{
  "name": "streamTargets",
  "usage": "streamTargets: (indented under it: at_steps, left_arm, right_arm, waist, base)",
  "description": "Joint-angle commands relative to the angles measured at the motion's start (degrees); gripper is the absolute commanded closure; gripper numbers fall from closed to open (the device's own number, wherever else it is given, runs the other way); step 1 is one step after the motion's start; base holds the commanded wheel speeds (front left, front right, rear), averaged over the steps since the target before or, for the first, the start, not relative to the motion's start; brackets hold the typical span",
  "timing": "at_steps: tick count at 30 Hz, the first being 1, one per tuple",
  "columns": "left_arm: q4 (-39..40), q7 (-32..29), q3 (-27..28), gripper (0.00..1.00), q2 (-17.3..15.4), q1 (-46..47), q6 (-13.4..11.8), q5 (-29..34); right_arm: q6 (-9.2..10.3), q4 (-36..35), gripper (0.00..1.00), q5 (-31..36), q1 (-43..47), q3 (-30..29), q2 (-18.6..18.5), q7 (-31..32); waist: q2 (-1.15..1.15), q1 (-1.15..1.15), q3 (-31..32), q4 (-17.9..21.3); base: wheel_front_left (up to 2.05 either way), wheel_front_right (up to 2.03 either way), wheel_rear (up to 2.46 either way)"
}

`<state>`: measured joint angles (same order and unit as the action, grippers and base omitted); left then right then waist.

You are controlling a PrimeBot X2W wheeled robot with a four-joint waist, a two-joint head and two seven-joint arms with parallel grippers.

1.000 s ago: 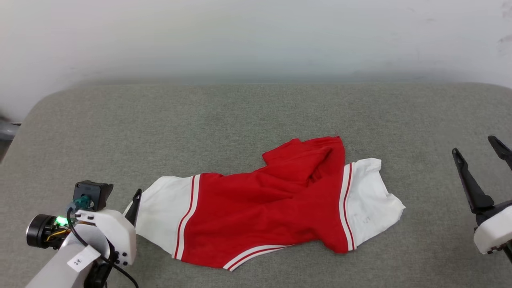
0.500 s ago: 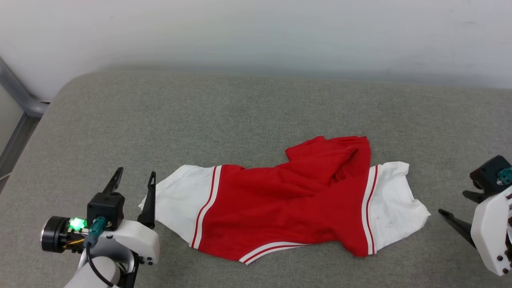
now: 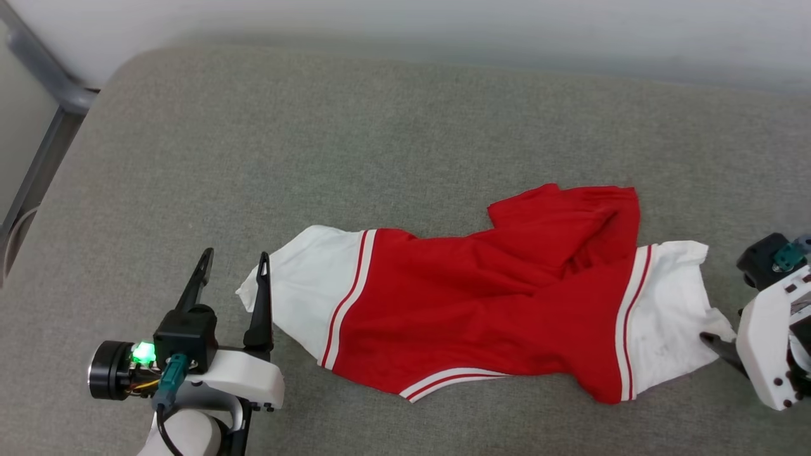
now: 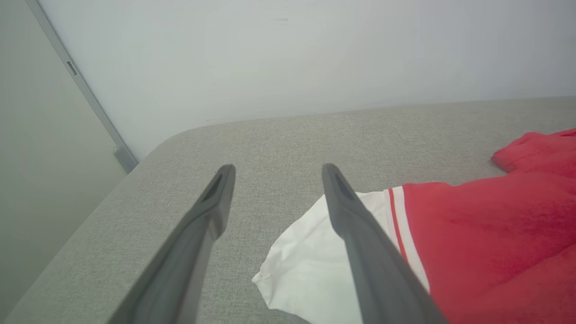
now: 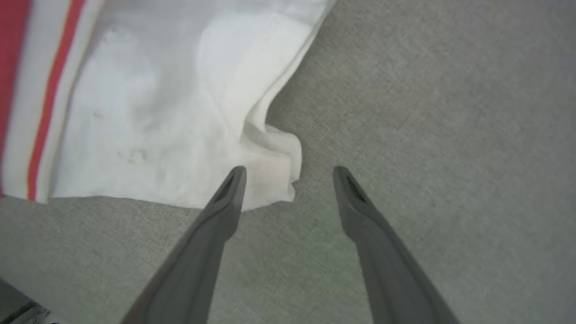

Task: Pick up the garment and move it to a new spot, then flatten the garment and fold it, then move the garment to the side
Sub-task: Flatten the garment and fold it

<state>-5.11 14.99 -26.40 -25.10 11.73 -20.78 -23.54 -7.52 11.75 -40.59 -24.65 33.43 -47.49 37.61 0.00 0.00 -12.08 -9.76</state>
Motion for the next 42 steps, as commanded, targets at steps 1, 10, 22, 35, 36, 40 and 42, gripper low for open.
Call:
streamTargets:
  at_steps: [1, 10, 22, 35, 36, 40, 42]
  left_arm:
    - [0.0, 0.3, 0.6, 0.00, 0.5, 0.2, 0.4, 0.8]
    - [-1.5, 0.3, 3.3, 0.00, 2.1, 1.0, 2.0, 2.9]
    - [-3.0, 0.2, 7.1, 0.00, -0.1, 0.9, 5.2, 2.9]
    - [-1.9, -9.4, 5.7, 0.00, -8.0, 9.4, 12.8, 2.3]
    - [-1.8, -10.8, 5.3, 0.00, -8.5, 10.3, 13.7, 2.1]
    - [-2.7, -16.9, 3.9, 0.00, -10.0, 12.0, 17.2, 0.3]
    - [-3.3, -22.5, 2.7, 0.00, -10.8, 12.8, 19.8, -1.7]
  right_arm:
    - [0.06, 1.6, 0.00, -0.6, -1.2, 0.8, 1.1, -1.0]
    - [-0.05, 8.1, 0.25, -3.4, 0.1, 10.3, 3.4, -4.0]
    - [0.07, 4.0, 1.00, -5.8, 1.4, 6.7, -1.2, -18.5]
    - [0.07, -5.2, 1.00, -5.8, 20.5, -11.7, -3.6, -19.2]
    - [0.07, -5.9, 1.00, -5.4, 21.9, -13.3, -3.1, -18.7]
    - [0.07, -7.7, 1.00, -3.9, 25.5, -17.3, -1.4, -17.2]
    - [0.07, -9.1, 1.00, -2.8, 27.2, -19.4, -0.1, -16.1]
  waist:
    - [0.00, 0.00, -1.4, -1.0]
    - [0.00, 0.00, -2.3, -0.2]
    - [0.00, 0.00, 2.6, 3.6]
    - [0.00, 0.00, 5.2, 6.8]
    - [0.00, 0.00, 5.3, 7.0]
    - [0.00, 0.00, 5.7, 7.6]
    - [0.00, 0.00, 5.8, 7.9]
  base:
    - [0.00, 0.00, 0.00]
    - [0.00, 0.00, 0.00]
    - [0.00, 0.00, 0.00]
    - [0.00, 0.00, 0.00]
    - [0.00, 0.00, 0.00]
    - [0.00, 0.00, 0.00]
    - [0.00, 0.00, 0.00]
